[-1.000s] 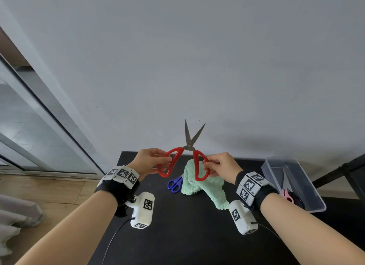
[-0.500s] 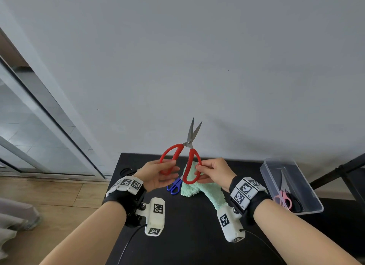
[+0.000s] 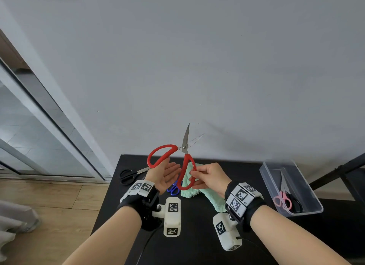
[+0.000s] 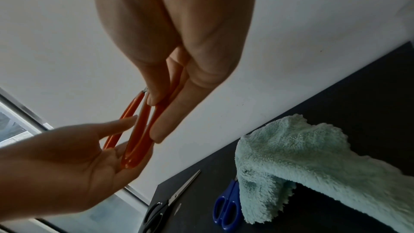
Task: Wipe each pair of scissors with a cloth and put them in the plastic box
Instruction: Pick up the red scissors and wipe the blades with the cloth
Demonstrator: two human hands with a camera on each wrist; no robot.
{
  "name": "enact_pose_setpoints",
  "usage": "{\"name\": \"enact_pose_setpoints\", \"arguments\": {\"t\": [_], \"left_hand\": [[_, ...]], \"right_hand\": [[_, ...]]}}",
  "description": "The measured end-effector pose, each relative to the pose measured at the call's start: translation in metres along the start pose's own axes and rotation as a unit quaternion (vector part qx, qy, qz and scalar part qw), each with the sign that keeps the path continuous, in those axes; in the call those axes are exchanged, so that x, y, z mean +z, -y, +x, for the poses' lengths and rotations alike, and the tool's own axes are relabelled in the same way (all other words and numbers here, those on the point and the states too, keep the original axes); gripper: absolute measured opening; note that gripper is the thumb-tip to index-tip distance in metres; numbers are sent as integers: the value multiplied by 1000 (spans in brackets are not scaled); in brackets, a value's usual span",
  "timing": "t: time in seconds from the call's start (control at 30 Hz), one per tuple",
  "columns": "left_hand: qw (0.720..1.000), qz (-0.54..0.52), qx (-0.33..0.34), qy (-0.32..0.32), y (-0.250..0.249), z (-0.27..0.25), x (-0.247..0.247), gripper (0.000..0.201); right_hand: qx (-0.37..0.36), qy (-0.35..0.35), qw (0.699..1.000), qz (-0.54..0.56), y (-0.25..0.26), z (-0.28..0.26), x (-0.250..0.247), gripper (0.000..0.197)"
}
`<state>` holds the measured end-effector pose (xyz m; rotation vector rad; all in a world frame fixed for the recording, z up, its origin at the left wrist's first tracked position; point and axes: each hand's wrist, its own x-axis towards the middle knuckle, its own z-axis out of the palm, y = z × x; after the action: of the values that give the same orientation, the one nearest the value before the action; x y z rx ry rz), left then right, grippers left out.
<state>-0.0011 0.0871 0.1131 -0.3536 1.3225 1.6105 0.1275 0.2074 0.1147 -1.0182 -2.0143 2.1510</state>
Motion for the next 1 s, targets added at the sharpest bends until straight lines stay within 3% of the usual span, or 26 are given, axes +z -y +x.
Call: {"name": "enact_pose_setpoints", "arguments": {"t": [0.2,0.4,0.5,0.63,0.87,1.0], "left_hand": [[997,-23,30,72,-2,-8,11,21],[996,-34,66,56,-2,0,9,18],[996,-42,69,37,-1,3,8,6],[996,-37,75,30,1,5,7,10],[996,-25,82,24,6,16,3,18],[995,42,75,45,13,27,-2,20]], "right_hand": [[8,21,1000,-1,-4,1,6,19],[27,50,998,8,-6,-1,4,23],[37,64,997,10,-9,-1,3,23],[39,70,997,14,-12,-3,2,21],[72,61,995,-22,-23,-5,-11,24],[126,-15,992,-11,-45,-1,-33,21]]}}
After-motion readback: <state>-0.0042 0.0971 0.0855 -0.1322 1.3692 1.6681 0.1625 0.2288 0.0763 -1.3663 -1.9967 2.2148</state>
